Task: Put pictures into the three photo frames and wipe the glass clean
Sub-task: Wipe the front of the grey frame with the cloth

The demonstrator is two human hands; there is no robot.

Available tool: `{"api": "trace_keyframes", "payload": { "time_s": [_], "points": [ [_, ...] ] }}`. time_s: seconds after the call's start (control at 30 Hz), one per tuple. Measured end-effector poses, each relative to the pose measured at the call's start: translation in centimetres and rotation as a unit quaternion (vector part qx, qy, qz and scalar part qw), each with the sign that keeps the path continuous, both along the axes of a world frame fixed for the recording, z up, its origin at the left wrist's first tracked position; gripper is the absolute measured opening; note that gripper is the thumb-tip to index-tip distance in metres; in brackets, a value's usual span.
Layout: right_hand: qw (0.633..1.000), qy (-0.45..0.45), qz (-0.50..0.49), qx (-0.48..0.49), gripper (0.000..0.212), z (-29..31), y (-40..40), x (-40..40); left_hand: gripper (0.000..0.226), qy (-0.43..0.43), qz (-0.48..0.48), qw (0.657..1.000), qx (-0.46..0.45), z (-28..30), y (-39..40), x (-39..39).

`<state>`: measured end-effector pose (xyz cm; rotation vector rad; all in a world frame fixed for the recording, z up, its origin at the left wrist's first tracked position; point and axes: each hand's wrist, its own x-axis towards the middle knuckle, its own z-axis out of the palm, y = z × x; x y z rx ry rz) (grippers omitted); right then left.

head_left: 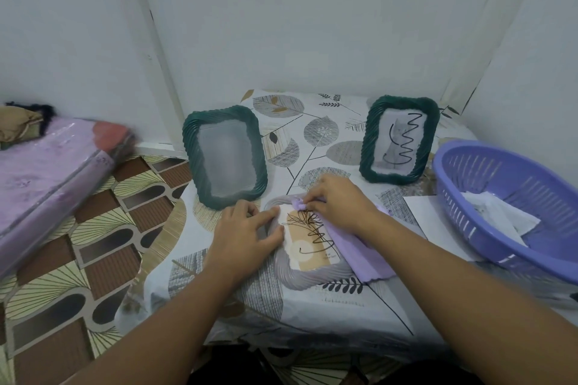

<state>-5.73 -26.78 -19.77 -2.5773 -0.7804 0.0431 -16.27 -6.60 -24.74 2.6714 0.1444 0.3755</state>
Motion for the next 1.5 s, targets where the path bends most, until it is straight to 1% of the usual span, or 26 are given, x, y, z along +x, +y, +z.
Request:
{"api": "trace_keyframes", "payload": {
  "time_s": [0.1, 0.27, 0.4, 0.53, 0.73, 0.9, 1.0, 1.07, 1.2, 1.33, 1.4, 1.5],
  "points": [
    [0.999, -0.002, -0.025, 0.020, 0.019, 0.2, 0.4, 0.2, 0.068, 0.003, -0.002, 1.000, 0.001, 0.0, 0.0, 0.0],
    [1.000, -0.011, 0.001, 0.005, 0.018, -0.7, 0.3, -0.2, 0.067, -0.004, 0.000, 1.000, -0.003, -0.1, 0.1, 0.0],
    [0.999, -0.009, -0.025, 0.020, 0.016, -0.1, 0.6, 0.2, 0.068, 0.001, -0.002, 1.000, -0.001, 0.0, 0.0, 0.0],
    [1.000, -0.001, 0.012, 0.009, 0.017, 0.1, 1.2, -0.3, 0.069, 0.001, -0.005, 1.000, -0.006, 0.0, 0.1, 0.0],
    [0.999, -0.002, -0.024, 0.025, 0.014, 0.1, 0.5, 0.5, 0.069, 0.012, -0.010, 1.000, -0.005, 0.2, 0.0, 0.0],
    [1.000, 0.002, 0.002, 0.014, 0.016, -0.3, 0.3, -0.1, 0.069, 0.010, -0.008, 1.000, -0.007, 0.1, 0.1, -0.1],
    [0.998, 0.017, -0.031, 0.043, 0.013, -0.2, 0.3, 0.1, 0.069, 0.011, -0.008, 1.000, -0.006, 0.2, 0.1, -0.1],
    [0.997, 0.016, -0.036, 0.059, 0.014, -0.2, 0.8, 0.0, 0.069, 0.009, -0.008, 1.000, -0.004, 0.2, 0.1, -0.1],
    [0.999, 0.015, -0.005, 0.046, 0.015, -0.1, 0.8, -0.6, 0.068, 0.002, -0.009, 1.000, -0.011, 0.1, 0.1, -0.1],
    [0.998, 0.031, -0.027, 0.050, 0.014, 0.2, 0.5, 0.0, 0.068, 0.008, -0.009, 1.000, -0.007, 0.2, 0.0, -0.1],
    [0.998, 0.022, -0.034, 0.049, 0.013, 0.1, 0.6, 0.1, 0.068, 0.009, -0.008, 1.000, -0.009, 0.3, 0.0, -0.2],
    [0.999, 0.003, -0.029, 0.021, 0.012, -0.3, 0.0, -0.1, 0.069, 0.009, -0.006, 1.000, -0.010, 0.3, 0.0, -0.2]
  ]
}}
